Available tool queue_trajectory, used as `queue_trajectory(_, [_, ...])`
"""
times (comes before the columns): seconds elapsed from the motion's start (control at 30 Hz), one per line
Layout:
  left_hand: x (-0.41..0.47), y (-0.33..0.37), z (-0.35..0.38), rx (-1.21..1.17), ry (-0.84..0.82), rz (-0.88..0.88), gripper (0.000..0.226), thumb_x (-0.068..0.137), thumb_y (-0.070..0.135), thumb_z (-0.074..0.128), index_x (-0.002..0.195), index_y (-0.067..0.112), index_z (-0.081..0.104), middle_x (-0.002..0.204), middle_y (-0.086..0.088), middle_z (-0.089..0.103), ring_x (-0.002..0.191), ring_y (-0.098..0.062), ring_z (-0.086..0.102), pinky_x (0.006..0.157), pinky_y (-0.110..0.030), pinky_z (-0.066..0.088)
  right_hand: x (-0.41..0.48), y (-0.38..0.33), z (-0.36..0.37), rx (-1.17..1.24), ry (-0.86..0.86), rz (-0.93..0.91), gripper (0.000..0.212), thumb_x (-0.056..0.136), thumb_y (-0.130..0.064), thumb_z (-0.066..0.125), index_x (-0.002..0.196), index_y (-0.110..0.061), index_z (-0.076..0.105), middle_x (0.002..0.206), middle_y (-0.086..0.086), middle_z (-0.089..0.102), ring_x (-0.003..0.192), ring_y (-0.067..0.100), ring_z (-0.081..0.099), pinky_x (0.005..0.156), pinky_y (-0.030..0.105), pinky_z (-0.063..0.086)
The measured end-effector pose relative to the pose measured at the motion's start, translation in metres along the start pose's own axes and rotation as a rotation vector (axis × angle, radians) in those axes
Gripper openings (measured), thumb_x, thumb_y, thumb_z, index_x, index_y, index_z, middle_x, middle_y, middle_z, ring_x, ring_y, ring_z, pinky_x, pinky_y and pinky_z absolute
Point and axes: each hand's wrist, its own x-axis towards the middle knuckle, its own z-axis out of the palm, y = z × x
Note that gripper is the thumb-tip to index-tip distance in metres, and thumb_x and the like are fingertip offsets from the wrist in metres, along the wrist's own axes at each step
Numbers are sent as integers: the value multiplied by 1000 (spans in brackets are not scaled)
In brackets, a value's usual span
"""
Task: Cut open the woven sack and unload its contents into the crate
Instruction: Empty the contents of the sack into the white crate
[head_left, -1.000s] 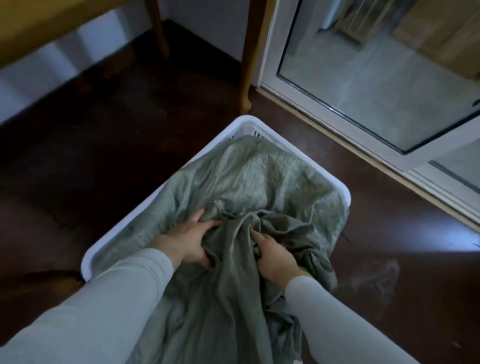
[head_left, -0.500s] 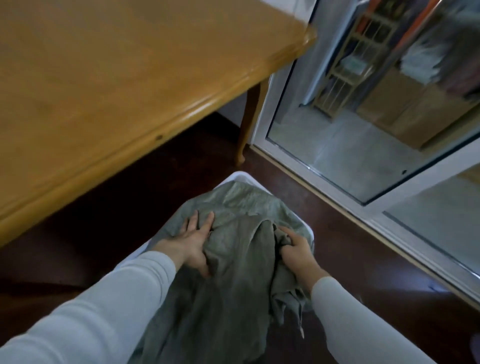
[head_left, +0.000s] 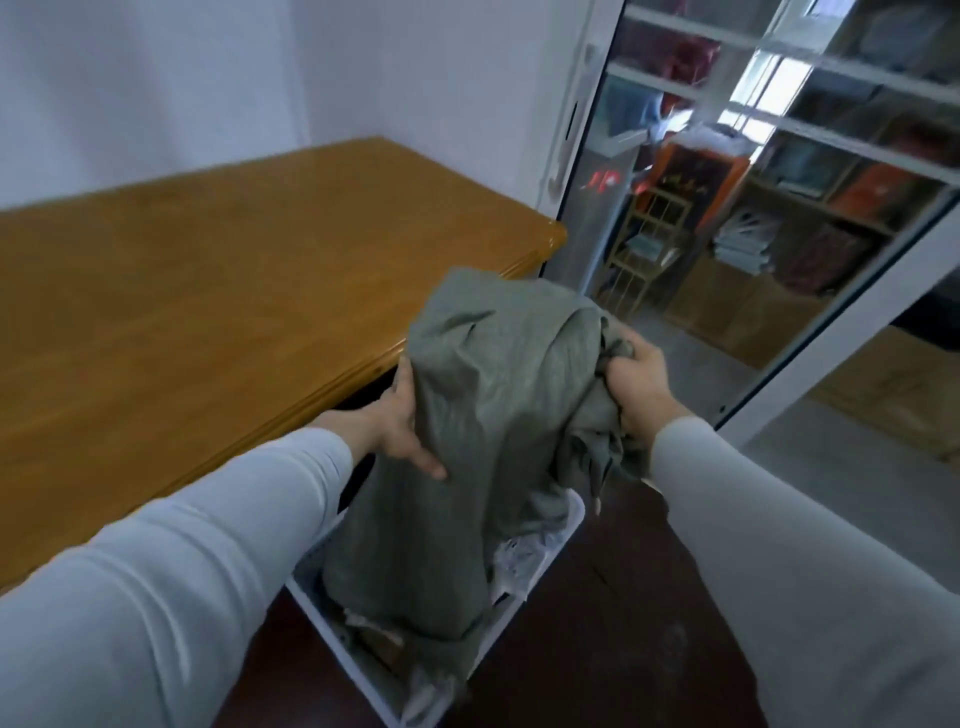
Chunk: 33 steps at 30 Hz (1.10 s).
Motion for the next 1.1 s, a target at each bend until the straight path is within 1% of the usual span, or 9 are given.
queue_trajectory(0.1, [-22,18,-14,-10,34,26,158,54,39,89,133,14,-45,159,-5,-20,148,-22,-3,121,-37,12,-15,-33,-7,31,-18,-102,49,91,16,36,131,-6,54,121,9,59,106,20,53,85,17,44])
queue_trajectory(0.13, [-27,24,-18,-16,27,20,157,55,39,89,132,15,-46,159,-5,-17,149,-23,0,121,-39,12,-19,-42,-9,35,-14,-130,49,91,16,35,131,-6,54,121,10,59,106,20,54,86,16,44])
queue_trajectory(0.3, [-37,41,-25,-23,43,-4,155,57,40,88,134,14,-44,161,-10,-1,148,-26,9,120,-42,16,-17,-72,-20,117,77,-229,56,85,21,33,128,-6,57,126,16,60,109,25,56,104,35,44])
queue_trajectory(0.5, [-38,53,-35,-32,65,19,155,57,38,89,136,14,-42,161,-10,3,148,-27,11,120,-41,17,-10,-86,-30,138,115,-265,53,86,19,34,124,-7,61,123,15,62,106,21,56,104,36,45])
queue_trajectory(0.63, [-37,59,-47,-30,69,12,158,53,40,90,134,18,-44,161,-9,-3,148,-27,11,119,-43,21,-3,-102,-46,243,187,-282,53,85,15,34,123,-9,62,122,12,64,113,25,58,104,38,45])
queue_trajectory(0.77, [-36,69,-53,-11,81,24,156,55,39,89,136,16,-42,161,-10,0,148,-27,12,119,-41,21,-1,-113,-62,258,214,-321,55,84,19,33,125,-6,60,122,14,63,110,23,57,101,32,46])
queue_trajectory(0.9, [-36,76,-59,-28,70,28,154,57,36,89,136,17,-42,161,-9,3,148,-27,10,120,-41,19,4,-122,-74,345,297,-309,55,83,19,32,121,-6,63,117,15,65,109,27,60,100,37,49])
queue_trajectory(1.0, [-37,84,-63,-41,63,51,154,57,37,89,136,17,-42,161,-9,4,148,-26,10,120,-39,18,8,-130,-83,437,353,-270,50,86,14,33,116,-8,66,98,9,67,90,22,62,88,33,55])
queue_trajectory(1.1, [-40,96,-63,-49,62,85,156,55,41,89,135,16,-43,161,-7,3,148,-25,9,120,-38,16,12,-141,-91,556,414,-241,47,88,11,31,109,-12,67,92,7,64,81,19,60,82,29,55])
